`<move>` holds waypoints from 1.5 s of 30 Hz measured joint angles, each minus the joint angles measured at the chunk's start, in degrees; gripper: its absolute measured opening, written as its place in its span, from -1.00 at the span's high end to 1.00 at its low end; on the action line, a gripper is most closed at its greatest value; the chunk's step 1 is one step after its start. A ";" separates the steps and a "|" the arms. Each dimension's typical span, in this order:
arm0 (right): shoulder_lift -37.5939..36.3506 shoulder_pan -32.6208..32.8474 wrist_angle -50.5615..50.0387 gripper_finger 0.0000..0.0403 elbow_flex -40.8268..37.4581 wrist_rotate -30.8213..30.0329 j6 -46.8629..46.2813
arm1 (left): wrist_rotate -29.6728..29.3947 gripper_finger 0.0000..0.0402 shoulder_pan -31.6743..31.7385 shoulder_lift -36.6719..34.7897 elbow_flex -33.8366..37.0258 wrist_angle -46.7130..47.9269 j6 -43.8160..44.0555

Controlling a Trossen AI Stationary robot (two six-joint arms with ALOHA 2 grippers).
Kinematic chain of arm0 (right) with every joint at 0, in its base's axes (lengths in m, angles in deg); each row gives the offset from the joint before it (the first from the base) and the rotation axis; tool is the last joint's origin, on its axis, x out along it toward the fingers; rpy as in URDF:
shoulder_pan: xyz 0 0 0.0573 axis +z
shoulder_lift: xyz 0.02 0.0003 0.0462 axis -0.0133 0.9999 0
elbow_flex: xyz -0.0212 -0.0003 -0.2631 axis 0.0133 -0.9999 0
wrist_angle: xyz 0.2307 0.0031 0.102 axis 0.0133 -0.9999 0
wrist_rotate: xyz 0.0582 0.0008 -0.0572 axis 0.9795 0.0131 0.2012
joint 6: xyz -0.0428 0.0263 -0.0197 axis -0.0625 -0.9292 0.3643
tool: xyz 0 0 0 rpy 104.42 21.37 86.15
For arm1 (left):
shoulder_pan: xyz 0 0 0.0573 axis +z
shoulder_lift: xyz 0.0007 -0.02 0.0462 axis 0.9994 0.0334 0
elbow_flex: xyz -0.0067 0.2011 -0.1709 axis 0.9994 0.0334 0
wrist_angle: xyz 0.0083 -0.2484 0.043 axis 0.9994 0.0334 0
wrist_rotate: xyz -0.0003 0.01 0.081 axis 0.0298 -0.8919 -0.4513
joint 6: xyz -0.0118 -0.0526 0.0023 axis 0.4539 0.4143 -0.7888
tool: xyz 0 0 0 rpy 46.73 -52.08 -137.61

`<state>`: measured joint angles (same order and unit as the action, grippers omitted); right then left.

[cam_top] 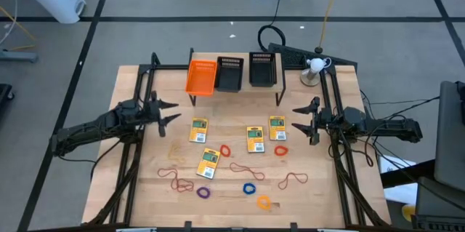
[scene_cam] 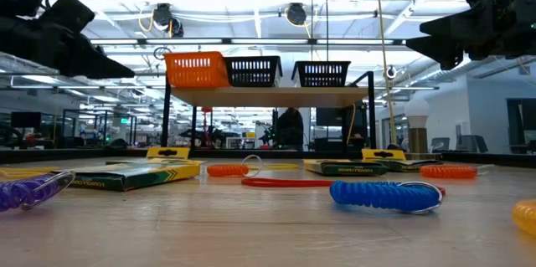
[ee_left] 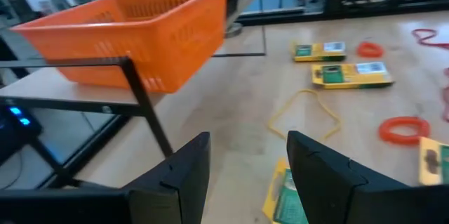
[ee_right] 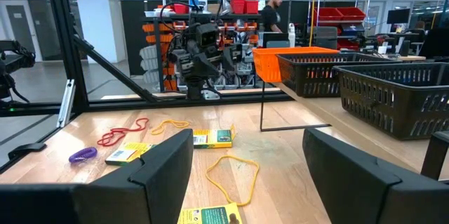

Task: Pick & Place Office Desk Supplies
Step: Put the yellow pack of crayons into the orange bin on the shelf

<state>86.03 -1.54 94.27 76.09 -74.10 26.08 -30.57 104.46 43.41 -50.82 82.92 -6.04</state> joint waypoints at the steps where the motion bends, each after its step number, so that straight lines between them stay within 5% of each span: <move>1: 0.00 0.00 0.00 -0.29 -0.01 0.00 0.00 | -0.44 0.08 0.00 0.00 0.00 -0.02 -0.06; 5: 0.00 0.00 0.22 -0.29 -0.01 0.02 -2.83 | 0.12 0.08 0.01 0.02 0.00 -0.83 2.17; 16: 0.01 0.00 0.35 -0.29 0.00 0.04 -14.42 | 8.06 0.08 -0.01 0.24 0.09 -7.63 37.05; 24: 0.01 0.00 0.02 -0.29 -0.02 -0.13 -10.89 | -3.93 0.08 0.01 0.74 0.09 -8.64 27.75; 36: 0.07 0.00 -1.44 -0.28 0.00 -3.16 -6.67 | 6.22 0.08 -0.75 3.68 0.08 -8.60 29.82; 45: 0.32 0.00 -1.40 -0.27 0.00 -3.20 -2.76 | 3.23 0.08 -7.21 23.10 0.01 -13.40 30.07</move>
<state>86.35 -1.54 92.87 76.08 -77.30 23.32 -27.34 97.25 66.51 -50.81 69.52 24.03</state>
